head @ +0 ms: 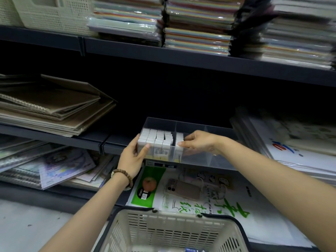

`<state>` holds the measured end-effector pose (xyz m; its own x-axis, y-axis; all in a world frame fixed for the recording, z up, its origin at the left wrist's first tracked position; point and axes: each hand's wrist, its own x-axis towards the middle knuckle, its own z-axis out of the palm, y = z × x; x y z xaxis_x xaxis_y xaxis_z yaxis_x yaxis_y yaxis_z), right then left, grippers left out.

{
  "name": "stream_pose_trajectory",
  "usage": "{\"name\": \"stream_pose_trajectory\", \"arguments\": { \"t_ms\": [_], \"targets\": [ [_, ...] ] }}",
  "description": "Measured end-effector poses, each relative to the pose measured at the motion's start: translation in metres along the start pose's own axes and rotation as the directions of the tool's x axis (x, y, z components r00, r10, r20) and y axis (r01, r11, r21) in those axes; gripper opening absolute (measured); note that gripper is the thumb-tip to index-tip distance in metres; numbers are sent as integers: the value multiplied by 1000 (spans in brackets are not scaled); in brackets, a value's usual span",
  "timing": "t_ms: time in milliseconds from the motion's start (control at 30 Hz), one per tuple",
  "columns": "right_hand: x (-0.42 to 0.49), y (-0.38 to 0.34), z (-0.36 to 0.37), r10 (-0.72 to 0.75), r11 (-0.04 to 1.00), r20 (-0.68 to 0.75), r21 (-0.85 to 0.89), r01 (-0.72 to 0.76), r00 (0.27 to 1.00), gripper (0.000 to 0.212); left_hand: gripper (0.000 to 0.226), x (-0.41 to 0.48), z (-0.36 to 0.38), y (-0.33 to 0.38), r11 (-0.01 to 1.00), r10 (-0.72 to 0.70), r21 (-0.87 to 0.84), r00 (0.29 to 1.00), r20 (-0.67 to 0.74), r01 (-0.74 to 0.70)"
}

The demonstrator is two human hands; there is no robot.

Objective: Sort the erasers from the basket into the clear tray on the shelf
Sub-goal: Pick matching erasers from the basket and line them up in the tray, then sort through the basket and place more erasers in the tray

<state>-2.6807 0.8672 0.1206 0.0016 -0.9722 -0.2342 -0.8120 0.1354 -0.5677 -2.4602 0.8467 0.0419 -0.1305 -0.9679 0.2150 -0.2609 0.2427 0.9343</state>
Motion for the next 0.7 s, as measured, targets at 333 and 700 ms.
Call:
{"name": "stream_pose_trajectory", "arguments": {
  "t_ms": [333, 700],
  "targets": [
    [-87, 26, 13, -267, 914, -463, 157, 375, 845, 20, 68, -56, -9, -12, 996, 25, 89, 1000, -6, -24],
    [-124, 212, 248, 371, 841, 382, 250, -480, 847, 37, 55, -192, 59, -143, 821, -543, 458, 716, 440, 342]
  ]
}}
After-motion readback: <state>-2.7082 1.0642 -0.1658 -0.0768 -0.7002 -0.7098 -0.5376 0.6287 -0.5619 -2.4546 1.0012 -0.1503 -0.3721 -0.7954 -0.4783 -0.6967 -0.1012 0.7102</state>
